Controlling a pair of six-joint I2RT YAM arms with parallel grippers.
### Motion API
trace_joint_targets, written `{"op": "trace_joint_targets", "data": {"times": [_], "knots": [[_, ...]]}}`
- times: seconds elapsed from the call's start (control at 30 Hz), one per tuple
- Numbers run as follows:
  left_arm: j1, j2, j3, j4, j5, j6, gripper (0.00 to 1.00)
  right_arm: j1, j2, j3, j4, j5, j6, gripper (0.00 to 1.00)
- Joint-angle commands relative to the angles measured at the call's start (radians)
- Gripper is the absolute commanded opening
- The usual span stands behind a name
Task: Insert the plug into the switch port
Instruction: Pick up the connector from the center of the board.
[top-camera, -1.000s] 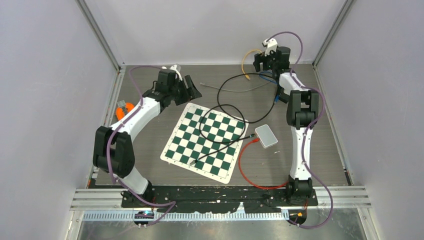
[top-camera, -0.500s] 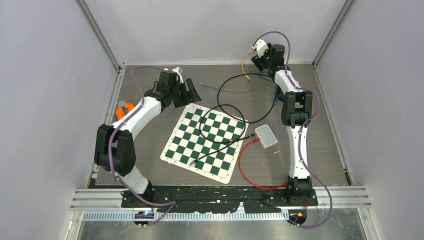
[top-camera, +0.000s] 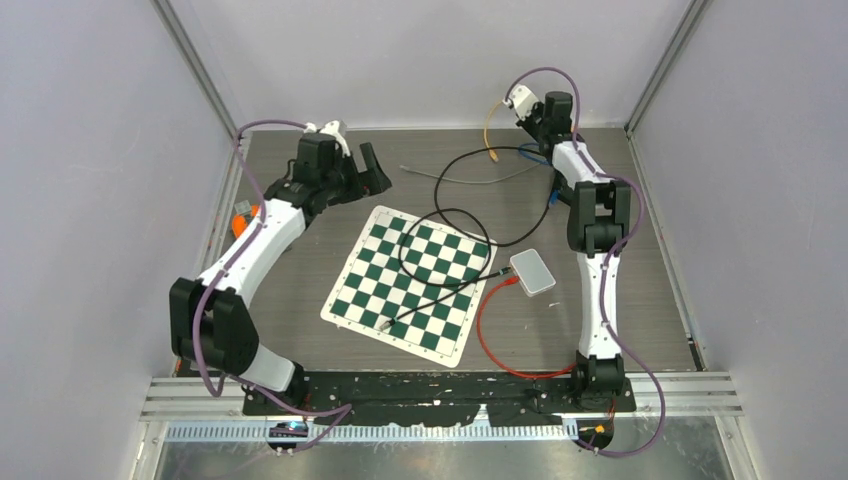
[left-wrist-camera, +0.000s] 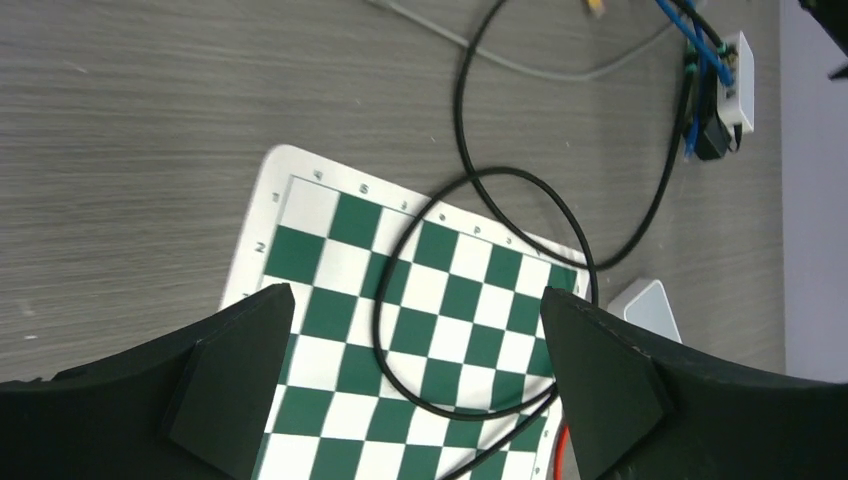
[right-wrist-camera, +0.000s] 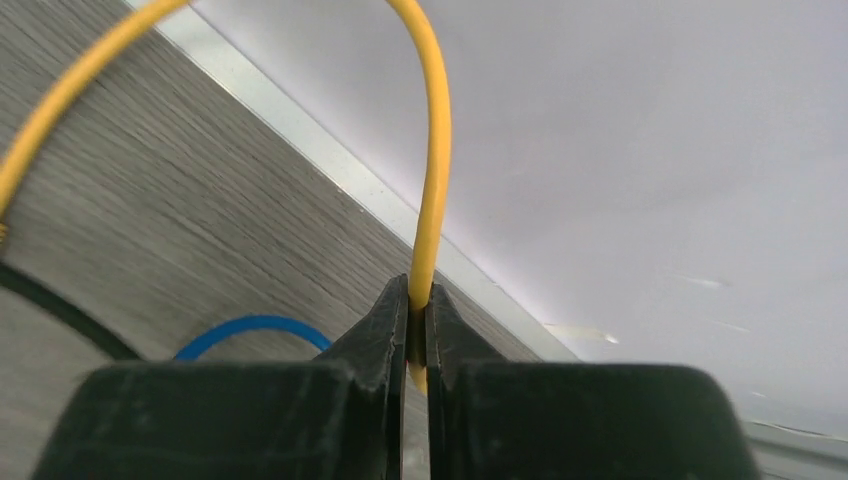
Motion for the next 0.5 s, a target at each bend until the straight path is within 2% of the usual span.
{"op": "trace_joint_targets", "data": {"times": [0.0,0.07,0.2,0.27,0.37,0.47], "knots": [[0.051,-0.07,-0.016,0.017,-0.113,0.033,1.0,0.01,-0.319,-0.098,0.098,-0.08,-0.001,0.05],[0.096,-0.093,-0.068,0.091,-0.078,-0.012,1.0,0.014,-0.415,-0.171,0.098,-0.108,0.019,0.05],[0.216,-0.14,-0.191,0.314,0.215,-0.113,1.0,0.028,-0.598,-0.292,0.072,-0.138,0.093,0.05],[0.241,-0.127,-0.183,0.324,0.317,-0.12,0.99,0.041,-0.678,-0.322,0.027,-0.173,0.111,0.05],[0.241,-0.105,-0.136,0.269,0.435,-0.087,0.98,0.078,-0.791,-0.324,-0.15,-0.211,0.125,0.05],[0.236,-0.133,-0.141,0.277,0.497,-0.039,0.91,0.112,-0.893,-0.311,-0.283,-0.23,0.25,0.05]]}}
